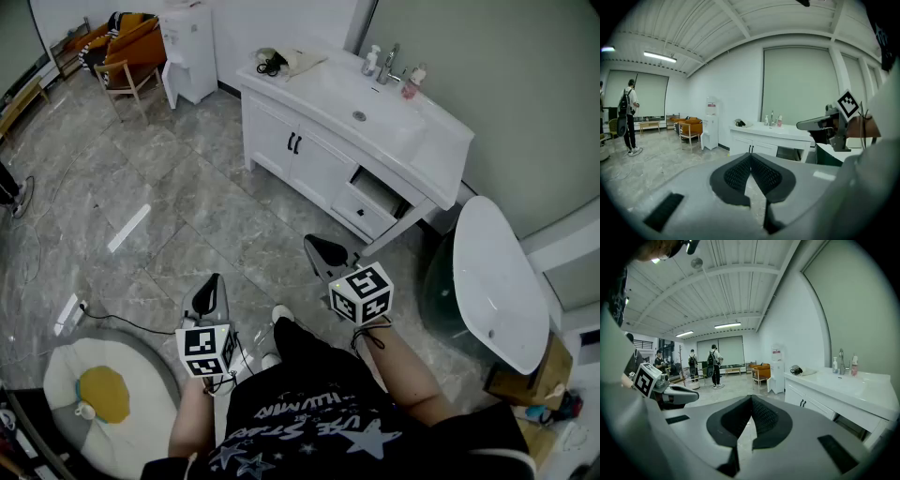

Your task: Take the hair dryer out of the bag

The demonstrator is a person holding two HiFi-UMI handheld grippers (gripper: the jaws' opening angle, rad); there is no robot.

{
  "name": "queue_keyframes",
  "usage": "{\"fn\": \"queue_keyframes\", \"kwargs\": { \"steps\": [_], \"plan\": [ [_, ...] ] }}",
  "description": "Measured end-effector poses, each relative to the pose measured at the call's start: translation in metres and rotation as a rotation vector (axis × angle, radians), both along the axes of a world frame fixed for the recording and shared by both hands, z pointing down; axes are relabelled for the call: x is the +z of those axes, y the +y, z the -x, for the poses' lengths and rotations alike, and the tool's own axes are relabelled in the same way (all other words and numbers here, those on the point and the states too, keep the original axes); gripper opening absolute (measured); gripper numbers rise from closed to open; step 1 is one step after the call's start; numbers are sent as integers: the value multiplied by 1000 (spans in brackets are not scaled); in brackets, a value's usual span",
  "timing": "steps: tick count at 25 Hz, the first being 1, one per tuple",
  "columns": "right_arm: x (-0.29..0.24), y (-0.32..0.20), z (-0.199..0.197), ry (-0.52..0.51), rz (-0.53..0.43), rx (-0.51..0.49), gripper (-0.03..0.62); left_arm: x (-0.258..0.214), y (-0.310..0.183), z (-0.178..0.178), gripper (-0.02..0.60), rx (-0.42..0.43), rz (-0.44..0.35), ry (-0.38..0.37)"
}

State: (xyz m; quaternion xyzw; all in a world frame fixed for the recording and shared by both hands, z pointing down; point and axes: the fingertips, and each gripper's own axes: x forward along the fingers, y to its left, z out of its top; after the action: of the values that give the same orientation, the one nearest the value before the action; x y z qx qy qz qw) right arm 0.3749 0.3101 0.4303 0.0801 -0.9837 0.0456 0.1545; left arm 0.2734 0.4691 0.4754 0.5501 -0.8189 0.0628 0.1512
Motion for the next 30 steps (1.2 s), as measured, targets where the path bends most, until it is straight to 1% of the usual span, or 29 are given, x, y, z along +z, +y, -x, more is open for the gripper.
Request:
{"fn": "queue_keyframes", "kwargs": {
  "steps": [5, 7, 11, 15, 19, 22, 24, 25, 28, 30],
  "plan": [
    [-4, 2, -8, -1, -8, 9, 0, -6, 0, -9, 20, 30, 12, -33],
    [-1, 8, -12, 3, -7, 12, 1, -3, 6, -15, 20, 39, 20, -34],
    [4, 20, -20, 7, 0, 8, 0, 6, 24, -21, 20, 4, 23, 5],
    [4, 26, -24, -19, 15, 5, 2, 13, 39, -26, 20, -22, 26, 28],
    [4, 21, -16, -39, 59, 25, 2, 13, 44, -14, 20, -40, 34, 15],
    [1, 7, -2, -59, 61, 53, 5, 8, 41, 3, 20, -56, 28, -6],
    [2, -6, 11, -64, 66, 62, 63, 8, 35, 17, 20, -73, 29, -11],
    [3, -13, 20, -66, 74, 62, 80, 9, 31, 25, 20, -80, 28, -10],
    [9, -39, 53, -70, 105, 59, 158, 9, 14, 51, 20, -86, 37, -26],
    [13, -59, 76, -71, 131, 61, 184, 9, 0, 73, 20, -92, 49, -42]
  ]
}}
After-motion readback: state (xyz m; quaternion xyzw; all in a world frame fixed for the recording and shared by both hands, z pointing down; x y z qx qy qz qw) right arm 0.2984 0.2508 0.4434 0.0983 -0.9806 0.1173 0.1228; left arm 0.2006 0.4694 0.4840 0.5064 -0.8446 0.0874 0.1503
